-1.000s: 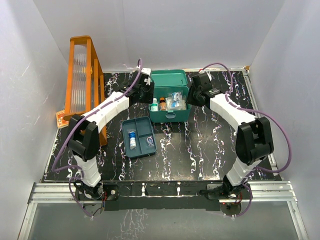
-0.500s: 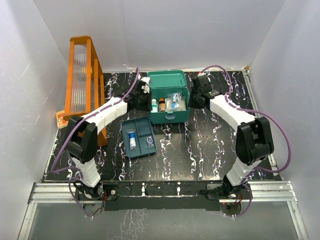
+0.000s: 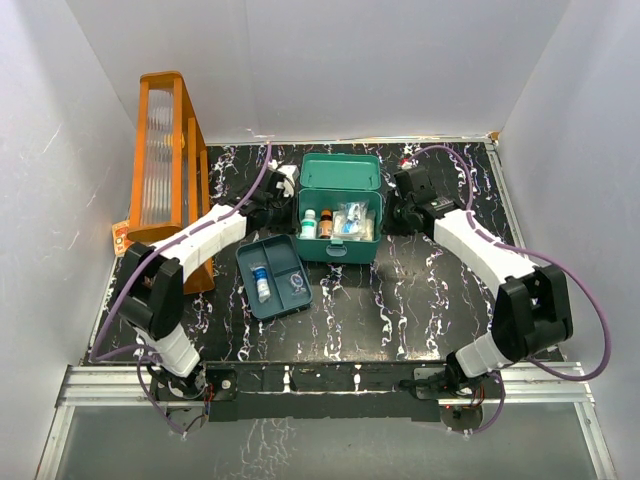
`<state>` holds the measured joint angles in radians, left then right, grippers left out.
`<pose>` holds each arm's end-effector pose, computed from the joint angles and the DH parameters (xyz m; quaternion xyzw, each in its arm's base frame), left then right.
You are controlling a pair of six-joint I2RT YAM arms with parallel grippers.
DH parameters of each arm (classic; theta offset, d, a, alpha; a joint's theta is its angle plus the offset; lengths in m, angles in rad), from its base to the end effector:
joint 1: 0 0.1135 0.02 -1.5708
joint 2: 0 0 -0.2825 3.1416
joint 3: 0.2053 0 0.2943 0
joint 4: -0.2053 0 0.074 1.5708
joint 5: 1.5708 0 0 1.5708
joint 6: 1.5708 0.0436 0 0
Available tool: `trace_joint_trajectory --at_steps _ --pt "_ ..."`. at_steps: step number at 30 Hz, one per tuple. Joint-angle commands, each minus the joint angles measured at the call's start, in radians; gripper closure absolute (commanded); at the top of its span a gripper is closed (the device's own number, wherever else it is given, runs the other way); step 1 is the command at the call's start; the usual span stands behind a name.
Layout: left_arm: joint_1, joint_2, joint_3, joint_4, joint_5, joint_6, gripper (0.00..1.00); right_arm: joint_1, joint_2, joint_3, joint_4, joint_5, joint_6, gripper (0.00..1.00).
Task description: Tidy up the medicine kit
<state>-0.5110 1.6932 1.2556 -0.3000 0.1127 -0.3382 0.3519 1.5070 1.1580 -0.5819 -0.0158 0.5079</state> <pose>0.3707 -0.2135 0.2472 0.1015 0.9076 -0.2134 0.3469 0.3410 0.1259 0.2590 0.0715 0.9465 0.1379 0.2828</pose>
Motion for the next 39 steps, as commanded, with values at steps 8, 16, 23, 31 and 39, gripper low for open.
trace_joint_trajectory --at_steps 8,16,23,31,39 --pt "-0.003 -0.115 -0.076 -0.114 0.053 -0.006 0.78 0.007 -0.168 -0.096 -0.098 -0.019 0.031 0.88" --pt "-0.002 -0.138 -0.008 -0.135 0.051 0.011 0.64 0.027 -0.206 -0.009 -0.132 0.019 0.053 0.68" --pt "-0.003 -0.28 0.039 -0.153 -0.07 0.031 0.51 0.148 -0.224 0.134 -0.168 0.172 0.096 0.57" --pt "-0.003 -0.56 0.035 -0.006 -0.382 0.095 0.41 0.433 -0.18 0.184 -0.011 0.267 0.175 0.64" --pt "-0.002 -0.715 0.056 0.114 -0.468 0.198 0.37 0.725 0.074 0.307 0.01 0.431 0.165 0.66"
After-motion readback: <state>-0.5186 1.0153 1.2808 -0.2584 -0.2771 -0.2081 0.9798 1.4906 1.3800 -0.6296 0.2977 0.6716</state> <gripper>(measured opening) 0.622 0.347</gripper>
